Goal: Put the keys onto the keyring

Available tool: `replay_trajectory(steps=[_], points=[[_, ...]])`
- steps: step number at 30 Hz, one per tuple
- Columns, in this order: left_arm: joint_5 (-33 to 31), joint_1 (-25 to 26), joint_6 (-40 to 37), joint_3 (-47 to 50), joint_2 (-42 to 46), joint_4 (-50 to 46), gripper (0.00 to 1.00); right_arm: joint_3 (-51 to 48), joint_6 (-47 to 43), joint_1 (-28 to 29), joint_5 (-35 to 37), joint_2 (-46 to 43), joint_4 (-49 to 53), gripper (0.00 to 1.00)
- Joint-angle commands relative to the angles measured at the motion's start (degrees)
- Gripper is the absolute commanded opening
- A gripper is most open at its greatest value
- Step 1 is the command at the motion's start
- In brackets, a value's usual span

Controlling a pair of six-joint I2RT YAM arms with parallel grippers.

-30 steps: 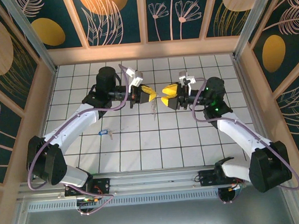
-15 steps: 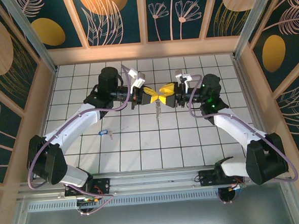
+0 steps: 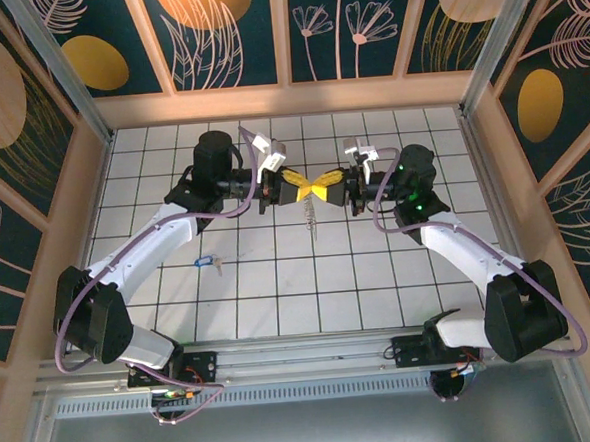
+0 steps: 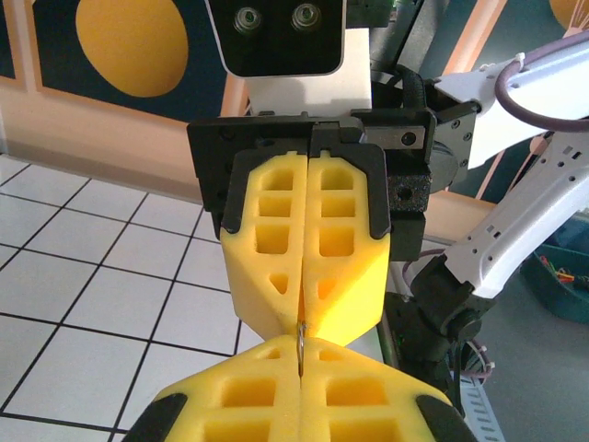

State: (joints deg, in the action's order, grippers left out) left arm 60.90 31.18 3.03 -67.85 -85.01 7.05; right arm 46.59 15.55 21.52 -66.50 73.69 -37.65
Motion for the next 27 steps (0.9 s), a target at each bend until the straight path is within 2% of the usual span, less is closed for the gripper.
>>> replay_trajectory(steps=[1, 3, 6, 10, 13, 16, 22, 27], points=[[0.64, 1.34, 0.24, -1.25, -0.49, 2.8, 0.06, 0.48, 0.68, 0.46, 1.07, -0.2, -3.44, 0.0], [-2.41, 1.35, 3.28, 0.53, 0.51, 7.08, 0.27, -0.19, 1.56, 0.14, 2.87, -0.47, -4.81, 0.0], [-7.03, 1.34, 10.02, 5.03, 3.28, 17.59, 0.49, -1.59, 3.25, -0.51, 6.26, -0.95, -7.55, 0.0], [-16.52, 1.38, 15.78, 9.72, 7.73, 26.17, 0.64, -3.48, 5.55, -1.22, 9.36, -1.99, -11.68, 0.0], [-22.75, 1.31, 17.33, 10.84, 10.27, 26.84, 0.67, -4.8, 6.73, -1.35, 11.2, -3.29, -14.6, 0.0], [-24.73, 1.33, 18.81, 11.5, 11.48, 27.3, 0.69, -6.6, 8.57, -1.35, 13.28, -4.62, -19.0, 0.0], [-20.99, 1.34, 20.76, 13.85, 11.13, 30.17, 0.69, -9.53, 13.34, -0.72, 16.9, -6.17, -28.73, 0.0], [-16.61, 1.33, 22.08, 15.35, 10.14, 33.26, 0.66, -9.44, 14.45, 1.51, 18.95, -5.72, -32.93, 0.0]])
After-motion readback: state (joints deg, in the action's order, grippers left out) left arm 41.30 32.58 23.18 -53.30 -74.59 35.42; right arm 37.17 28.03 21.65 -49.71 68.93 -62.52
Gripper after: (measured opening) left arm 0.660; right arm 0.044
